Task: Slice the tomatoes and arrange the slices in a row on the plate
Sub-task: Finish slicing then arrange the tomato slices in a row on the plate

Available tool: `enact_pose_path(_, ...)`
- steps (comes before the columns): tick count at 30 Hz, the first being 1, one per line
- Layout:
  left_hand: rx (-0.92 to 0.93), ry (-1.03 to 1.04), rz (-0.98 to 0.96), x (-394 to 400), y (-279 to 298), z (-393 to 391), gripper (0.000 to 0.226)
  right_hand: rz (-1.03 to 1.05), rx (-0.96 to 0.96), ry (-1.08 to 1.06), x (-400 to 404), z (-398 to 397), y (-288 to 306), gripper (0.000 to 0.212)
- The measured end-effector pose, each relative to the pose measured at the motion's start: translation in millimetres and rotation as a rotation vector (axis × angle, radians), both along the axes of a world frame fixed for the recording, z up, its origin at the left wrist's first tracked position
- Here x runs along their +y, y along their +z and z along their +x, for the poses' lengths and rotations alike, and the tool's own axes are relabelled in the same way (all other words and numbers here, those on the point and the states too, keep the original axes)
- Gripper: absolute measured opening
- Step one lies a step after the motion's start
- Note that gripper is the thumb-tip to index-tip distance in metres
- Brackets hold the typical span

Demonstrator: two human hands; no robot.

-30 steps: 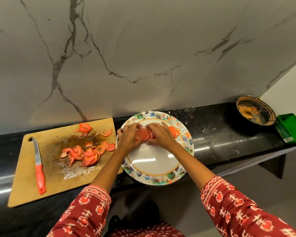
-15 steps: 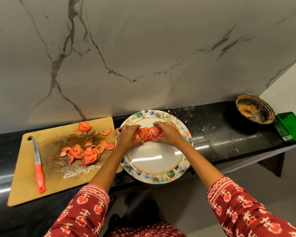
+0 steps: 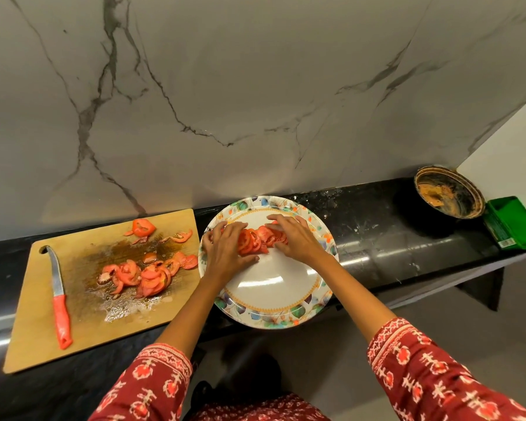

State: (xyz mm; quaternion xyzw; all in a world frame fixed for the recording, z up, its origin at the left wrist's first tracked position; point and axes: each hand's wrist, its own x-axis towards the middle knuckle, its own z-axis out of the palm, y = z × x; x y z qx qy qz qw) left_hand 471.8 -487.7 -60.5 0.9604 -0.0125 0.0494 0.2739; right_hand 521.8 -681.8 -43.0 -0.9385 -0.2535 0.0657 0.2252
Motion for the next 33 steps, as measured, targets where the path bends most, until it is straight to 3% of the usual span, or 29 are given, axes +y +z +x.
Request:
enact_pose_path(8, 0.018, -0.042, 0.069, -21.8, 7.8, 15.4, 0.08, -0.036, 0.107, 0.004, 5.3, 9.7, 6.0, 0.085)
enact_pose_path(15, 0.037, 0.012, 0.04, -17.4, 2.8, 17.2, 0.081, 0.004, 0.032, 0.014, 1.6, 11.1, 0.3, 0.082)
enact_pose_path(23, 0.062, 0.01, 0.037, -21.9, 5.4, 20.2, 0.089, 0.062, 0.105, -0.034, -16.7, 15.2, 8.6, 0.097)
enact_pose_path(33, 0.18, -0.178, 0.167, -45.0, 22.6, 41.7, 0.085, 0.053, 0.19, -0.043, -29.2, 14.3, 15.0, 0.091)
